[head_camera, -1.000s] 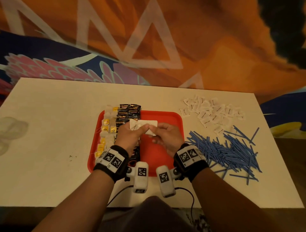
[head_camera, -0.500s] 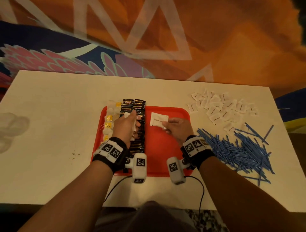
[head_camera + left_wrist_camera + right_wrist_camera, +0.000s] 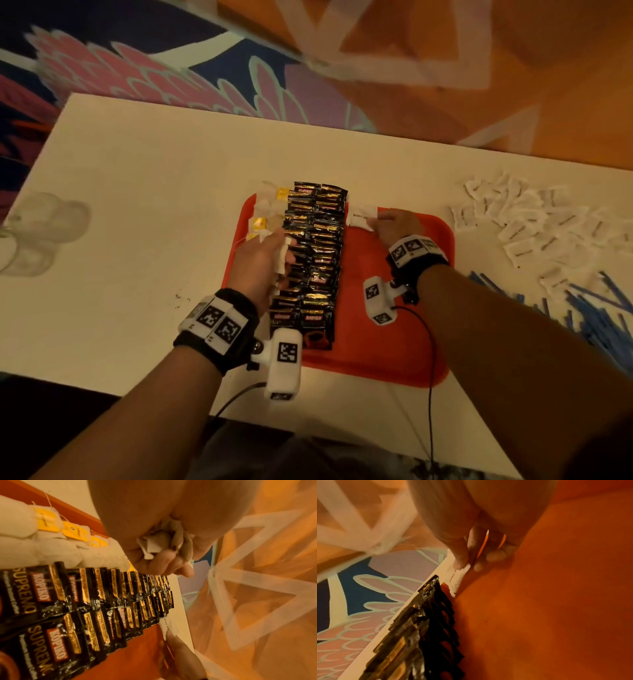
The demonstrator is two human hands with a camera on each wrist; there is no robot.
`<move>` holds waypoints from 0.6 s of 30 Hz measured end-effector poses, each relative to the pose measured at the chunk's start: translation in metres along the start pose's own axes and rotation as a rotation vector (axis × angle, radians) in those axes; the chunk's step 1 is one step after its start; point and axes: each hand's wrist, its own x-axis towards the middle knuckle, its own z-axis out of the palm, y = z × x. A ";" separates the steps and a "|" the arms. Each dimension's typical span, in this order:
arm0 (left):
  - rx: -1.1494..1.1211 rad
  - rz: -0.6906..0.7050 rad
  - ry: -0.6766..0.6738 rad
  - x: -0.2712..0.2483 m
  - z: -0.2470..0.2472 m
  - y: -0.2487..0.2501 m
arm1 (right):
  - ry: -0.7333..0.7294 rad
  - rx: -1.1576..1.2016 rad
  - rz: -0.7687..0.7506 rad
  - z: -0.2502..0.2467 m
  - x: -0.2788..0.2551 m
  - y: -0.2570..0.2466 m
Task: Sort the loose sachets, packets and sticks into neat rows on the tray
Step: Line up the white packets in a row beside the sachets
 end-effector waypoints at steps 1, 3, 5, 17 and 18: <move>0.003 0.011 -0.004 -0.001 -0.001 0.000 | 0.006 0.011 0.002 0.001 0.001 -0.002; -0.007 0.016 0.000 0.000 -0.003 0.000 | 0.028 -0.006 0.003 0.006 0.008 -0.004; -0.021 0.013 0.002 0.001 -0.005 0.001 | 0.037 -0.024 0.007 0.011 0.010 -0.006; -0.146 -0.061 -0.067 -0.002 -0.007 -0.005 | 0.071 0.004 0.060 0.004 0.003 -0.001; -0.134 -0.061 -0.062 -0.003 -0.004 -0.005 | 0.073 0.020 0.064 0.001 0.000 0.001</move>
